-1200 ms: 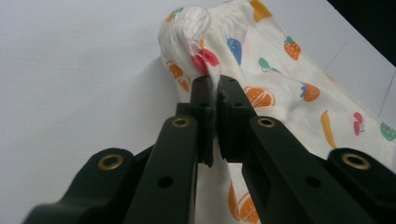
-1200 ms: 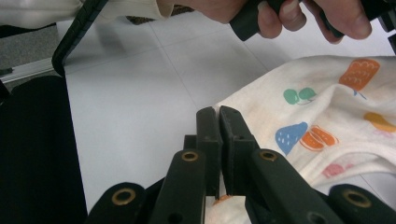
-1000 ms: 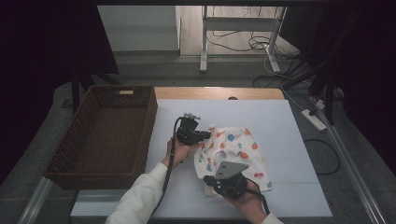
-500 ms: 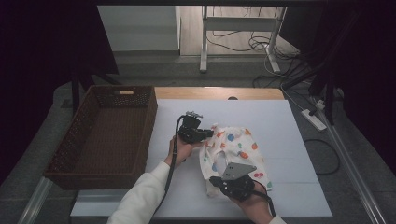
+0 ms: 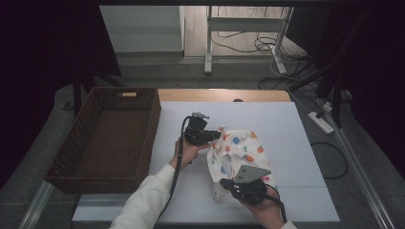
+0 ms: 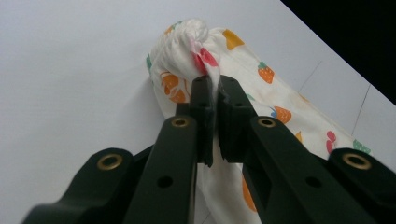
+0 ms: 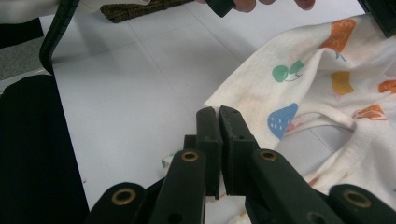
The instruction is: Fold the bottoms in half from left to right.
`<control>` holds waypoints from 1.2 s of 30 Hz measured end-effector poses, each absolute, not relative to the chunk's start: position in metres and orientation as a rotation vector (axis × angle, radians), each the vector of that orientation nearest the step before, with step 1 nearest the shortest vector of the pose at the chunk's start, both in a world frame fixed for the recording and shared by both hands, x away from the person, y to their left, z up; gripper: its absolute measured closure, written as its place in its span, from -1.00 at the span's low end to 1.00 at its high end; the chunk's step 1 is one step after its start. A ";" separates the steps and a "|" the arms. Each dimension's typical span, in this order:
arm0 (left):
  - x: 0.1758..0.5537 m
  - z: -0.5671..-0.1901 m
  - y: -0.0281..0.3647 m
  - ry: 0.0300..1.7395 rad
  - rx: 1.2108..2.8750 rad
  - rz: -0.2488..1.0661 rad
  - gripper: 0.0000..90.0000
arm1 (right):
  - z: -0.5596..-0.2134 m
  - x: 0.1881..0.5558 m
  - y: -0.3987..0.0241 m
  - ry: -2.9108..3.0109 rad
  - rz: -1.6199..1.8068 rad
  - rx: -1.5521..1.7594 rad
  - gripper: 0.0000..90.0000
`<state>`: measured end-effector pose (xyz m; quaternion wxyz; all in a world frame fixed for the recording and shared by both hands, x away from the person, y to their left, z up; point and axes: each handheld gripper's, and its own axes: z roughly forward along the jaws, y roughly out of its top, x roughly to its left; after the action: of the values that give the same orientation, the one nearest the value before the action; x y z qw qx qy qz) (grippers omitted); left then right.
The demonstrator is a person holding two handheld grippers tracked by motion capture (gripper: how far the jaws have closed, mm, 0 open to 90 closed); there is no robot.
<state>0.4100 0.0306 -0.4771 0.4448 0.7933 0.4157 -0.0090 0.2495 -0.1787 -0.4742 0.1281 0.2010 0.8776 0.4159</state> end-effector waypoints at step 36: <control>0.411 -0.467 0.016 0.996 1.953 -0.024 0.90 | -0.463 0.240 -0.219 2.464 1.216 0.654 0.93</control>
<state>0.4109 0.0155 -0.4670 0.4568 0.7924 0.4042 -0.0099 0.2397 -0.2189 -0.4632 0.1580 0.2286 0.8615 0.4250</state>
